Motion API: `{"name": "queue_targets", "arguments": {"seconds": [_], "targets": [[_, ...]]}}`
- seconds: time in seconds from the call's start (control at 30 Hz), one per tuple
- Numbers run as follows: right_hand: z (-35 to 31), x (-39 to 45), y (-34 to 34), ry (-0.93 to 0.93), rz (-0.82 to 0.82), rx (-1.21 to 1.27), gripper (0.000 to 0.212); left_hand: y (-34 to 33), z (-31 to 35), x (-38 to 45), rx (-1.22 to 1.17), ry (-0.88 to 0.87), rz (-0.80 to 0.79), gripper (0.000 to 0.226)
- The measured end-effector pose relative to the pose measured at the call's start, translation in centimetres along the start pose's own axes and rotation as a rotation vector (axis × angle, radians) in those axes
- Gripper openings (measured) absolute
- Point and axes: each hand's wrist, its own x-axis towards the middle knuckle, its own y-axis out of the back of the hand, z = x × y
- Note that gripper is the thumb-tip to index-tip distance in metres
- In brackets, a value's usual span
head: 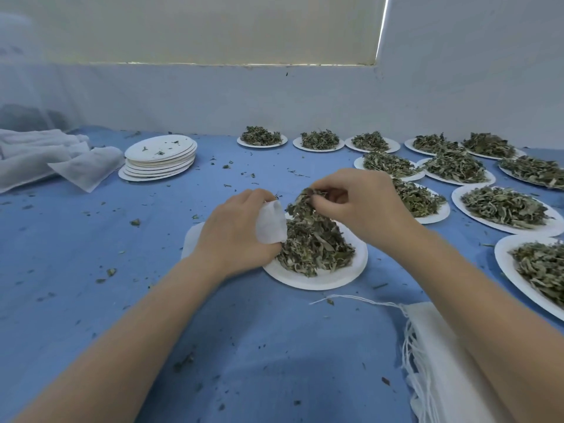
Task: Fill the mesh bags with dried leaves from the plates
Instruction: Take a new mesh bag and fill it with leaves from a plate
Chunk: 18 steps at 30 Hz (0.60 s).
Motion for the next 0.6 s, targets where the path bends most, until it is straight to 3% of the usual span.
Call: {"name": "queue_targets", "arguments": {"seconds": [0.2,0.33,0.47,0.6], "targets": [[-0.8,-0.5,-1.5,0.056,0.025,0.048,0.014,-0.4,0.9,0.0,-0.038,0.034,0.025,0.054],[-1.0,-0.8,-2.2,0.029,-0.041,0.224,0.017,-0.7,1.3,-0.1,-0.051,0.042,0.043,0.056],[-1.2,-0.9,-2.6,-0.054,0.003,0.378,0.042,-0.8,1.8,-0.4,-0.044,-0.025,0.070,0.063],[-1.3,-0.9,-2.6,-0.094,-0.017,0.467,0.044,-0.8,2.1,-0.4,-0.047,-0.031,0.092,0.062]]}}
